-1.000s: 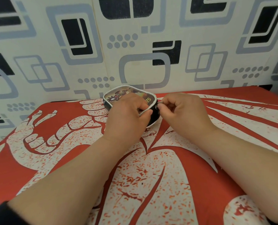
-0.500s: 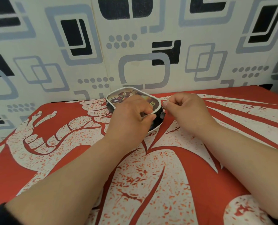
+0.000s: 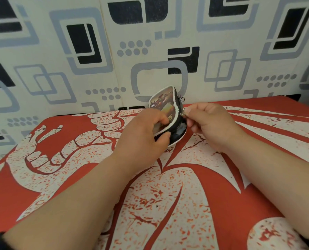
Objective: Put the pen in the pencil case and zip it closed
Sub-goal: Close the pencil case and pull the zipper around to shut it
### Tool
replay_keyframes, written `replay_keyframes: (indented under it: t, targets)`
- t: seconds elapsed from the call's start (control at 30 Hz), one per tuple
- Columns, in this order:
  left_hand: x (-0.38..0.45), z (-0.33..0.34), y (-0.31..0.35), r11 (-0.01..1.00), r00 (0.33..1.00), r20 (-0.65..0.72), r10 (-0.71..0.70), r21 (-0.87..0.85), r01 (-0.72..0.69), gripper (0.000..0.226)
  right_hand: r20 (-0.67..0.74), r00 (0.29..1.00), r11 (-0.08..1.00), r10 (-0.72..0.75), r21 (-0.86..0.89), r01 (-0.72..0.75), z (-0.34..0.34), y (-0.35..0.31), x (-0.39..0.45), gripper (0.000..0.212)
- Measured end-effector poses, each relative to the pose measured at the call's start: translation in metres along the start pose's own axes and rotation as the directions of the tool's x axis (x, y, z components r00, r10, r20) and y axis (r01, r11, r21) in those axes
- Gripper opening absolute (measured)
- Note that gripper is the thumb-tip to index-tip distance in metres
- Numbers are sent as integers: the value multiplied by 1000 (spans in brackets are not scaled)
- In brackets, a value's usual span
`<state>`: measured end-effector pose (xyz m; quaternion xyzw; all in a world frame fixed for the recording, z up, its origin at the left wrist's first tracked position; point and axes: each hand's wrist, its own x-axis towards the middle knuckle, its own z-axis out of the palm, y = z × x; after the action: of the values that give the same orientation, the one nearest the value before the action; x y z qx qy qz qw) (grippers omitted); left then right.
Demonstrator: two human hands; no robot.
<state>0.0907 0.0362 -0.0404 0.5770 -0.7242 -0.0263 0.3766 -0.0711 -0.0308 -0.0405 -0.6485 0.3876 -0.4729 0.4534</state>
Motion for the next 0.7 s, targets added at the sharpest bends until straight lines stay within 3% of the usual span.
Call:
replay_keyframes:
  t: [0.17,0.33,0.47,0.7]
  targets:
    - [2,2,5,1000,995,-94,14,-2,-14,23,92,995,999,-43,-23,45,9,-4,-6,29]
    - [3,4,-1,1000,996,-86,5,28,-2,14,158,986,985,-48,-158,73,7,-8,-10,15]
    - [3,4,-2,1000,996,-86,-13,-17,11,9,100,993,969,-66,-232,88,10,-6,-9,17]
    - [2,4,8,999,998,-55,4,-38,-6,6,46,998,988,39,-153,-32,3,-3,-2,16]
